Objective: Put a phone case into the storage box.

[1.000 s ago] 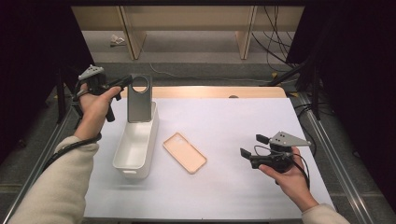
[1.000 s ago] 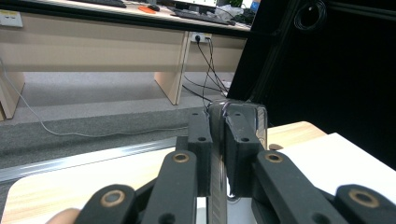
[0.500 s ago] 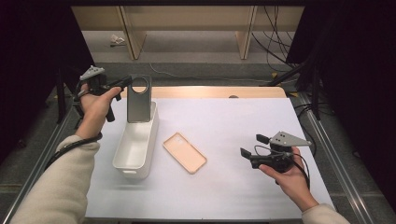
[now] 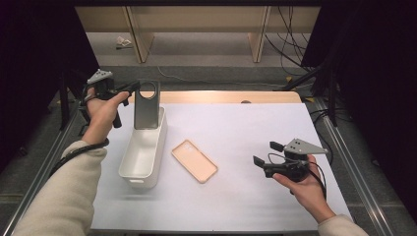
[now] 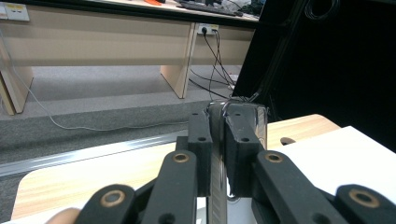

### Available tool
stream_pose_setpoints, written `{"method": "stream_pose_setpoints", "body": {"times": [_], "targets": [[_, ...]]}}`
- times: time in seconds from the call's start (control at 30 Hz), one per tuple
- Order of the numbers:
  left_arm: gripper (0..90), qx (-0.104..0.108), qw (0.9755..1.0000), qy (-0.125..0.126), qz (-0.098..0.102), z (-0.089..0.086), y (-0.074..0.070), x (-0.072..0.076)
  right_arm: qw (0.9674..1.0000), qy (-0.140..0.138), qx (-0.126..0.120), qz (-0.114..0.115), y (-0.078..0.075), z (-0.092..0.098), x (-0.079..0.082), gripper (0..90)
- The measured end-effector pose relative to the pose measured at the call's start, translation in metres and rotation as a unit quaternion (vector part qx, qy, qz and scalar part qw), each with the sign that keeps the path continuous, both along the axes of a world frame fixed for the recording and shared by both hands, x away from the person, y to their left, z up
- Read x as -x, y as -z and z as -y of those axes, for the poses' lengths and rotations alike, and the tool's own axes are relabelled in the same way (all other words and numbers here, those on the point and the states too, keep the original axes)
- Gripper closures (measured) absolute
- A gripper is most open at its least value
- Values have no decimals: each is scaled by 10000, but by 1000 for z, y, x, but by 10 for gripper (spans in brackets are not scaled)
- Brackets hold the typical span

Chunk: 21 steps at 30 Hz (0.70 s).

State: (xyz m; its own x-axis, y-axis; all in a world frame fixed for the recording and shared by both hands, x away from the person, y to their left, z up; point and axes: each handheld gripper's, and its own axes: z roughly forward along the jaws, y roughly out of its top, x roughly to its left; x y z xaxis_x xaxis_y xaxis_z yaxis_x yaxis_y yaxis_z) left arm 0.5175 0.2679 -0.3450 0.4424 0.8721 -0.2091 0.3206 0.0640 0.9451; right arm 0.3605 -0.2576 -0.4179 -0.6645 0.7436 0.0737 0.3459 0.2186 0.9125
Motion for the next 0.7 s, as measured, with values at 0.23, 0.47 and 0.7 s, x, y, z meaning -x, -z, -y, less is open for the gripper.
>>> {"method": "stream_pose_setpoints", "body": {"times": [0.23, 0.47, 0.7], "targets": [[816, 32, 10000, -34, -26, 0, 2, -3, 10000, -5, 0, 4, 0, 0, 0, 163], [816, 29, 10000, -44, -70, 0, 7, -5, 10000, 4, -1, -3, 0, 0, 0, 163], [816, 1, 9999, -58, -104, 1, 11, -8, 10000, 5, -11, 1, 0, 0, 0, 163]]}}
